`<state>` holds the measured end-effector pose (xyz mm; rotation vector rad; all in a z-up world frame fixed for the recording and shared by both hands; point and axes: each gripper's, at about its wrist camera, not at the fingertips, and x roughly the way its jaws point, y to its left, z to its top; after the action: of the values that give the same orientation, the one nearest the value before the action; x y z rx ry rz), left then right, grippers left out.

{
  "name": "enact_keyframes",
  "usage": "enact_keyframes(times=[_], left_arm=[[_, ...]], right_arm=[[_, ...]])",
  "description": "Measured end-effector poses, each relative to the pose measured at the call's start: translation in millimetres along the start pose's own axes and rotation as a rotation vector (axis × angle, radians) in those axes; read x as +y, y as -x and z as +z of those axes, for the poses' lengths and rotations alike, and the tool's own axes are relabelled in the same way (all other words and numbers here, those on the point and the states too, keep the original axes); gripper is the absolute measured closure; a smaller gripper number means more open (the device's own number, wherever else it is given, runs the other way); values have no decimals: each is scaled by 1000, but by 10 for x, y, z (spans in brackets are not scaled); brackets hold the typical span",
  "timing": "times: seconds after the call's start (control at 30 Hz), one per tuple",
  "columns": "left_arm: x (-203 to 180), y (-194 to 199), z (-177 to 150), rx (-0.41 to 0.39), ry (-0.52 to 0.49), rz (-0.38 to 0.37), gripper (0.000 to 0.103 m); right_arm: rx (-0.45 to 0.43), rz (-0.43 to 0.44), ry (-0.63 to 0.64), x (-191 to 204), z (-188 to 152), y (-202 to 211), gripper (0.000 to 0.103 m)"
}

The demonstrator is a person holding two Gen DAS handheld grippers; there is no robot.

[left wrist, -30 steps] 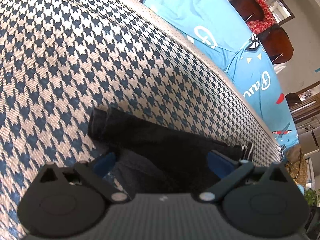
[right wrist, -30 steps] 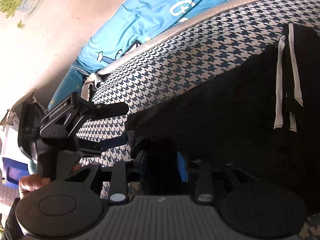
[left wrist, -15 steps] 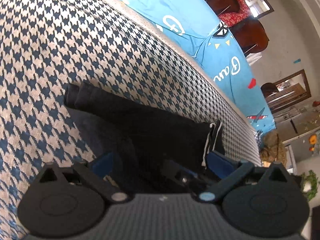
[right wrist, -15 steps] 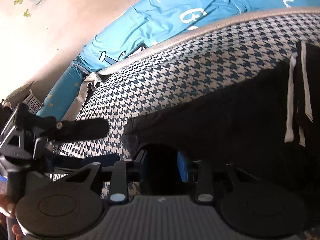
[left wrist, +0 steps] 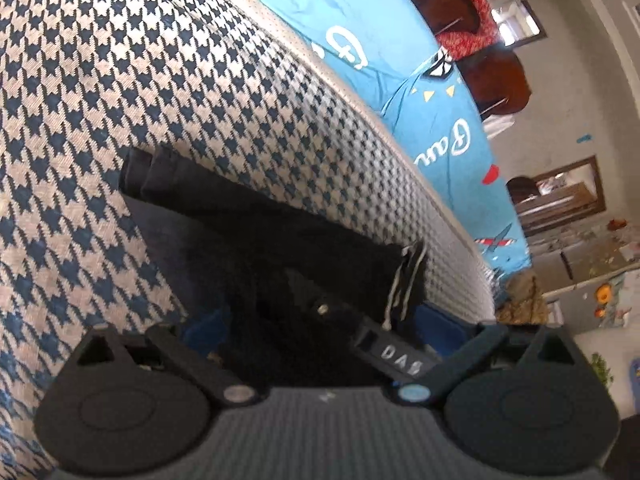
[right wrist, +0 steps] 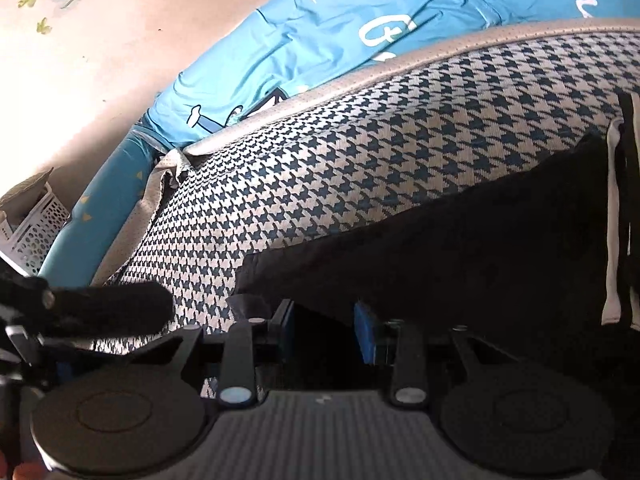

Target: Fold clothes

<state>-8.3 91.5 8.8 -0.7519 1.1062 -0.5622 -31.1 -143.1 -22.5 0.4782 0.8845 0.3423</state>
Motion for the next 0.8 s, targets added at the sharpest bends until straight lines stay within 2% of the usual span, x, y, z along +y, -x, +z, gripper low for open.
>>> enact_keyframes(times=[0.07, 0.13, 0.4, 0.53, 0.8], left_arm=[[9, -24, 12, 8, 26, -40, 0], [3, -71, 15, 21, 38, -50, 0], [-66, -151, 5, 19, 27, -49, 0], [-51, -216, 28, 21, 28, -18, 0], [9, -324, 76, 13, 42, 32, 0]], right_arm=[[1, -14, 8, 2, -11, 29, 69], [-5, -23, 32, 19, -23, 82, 69], [4, -34, 62, 9, -96, 257, 69], [-18, -27, 85, 38, -125, 378, 69], [7, -4, 184, 197, -250, 370, 69]])
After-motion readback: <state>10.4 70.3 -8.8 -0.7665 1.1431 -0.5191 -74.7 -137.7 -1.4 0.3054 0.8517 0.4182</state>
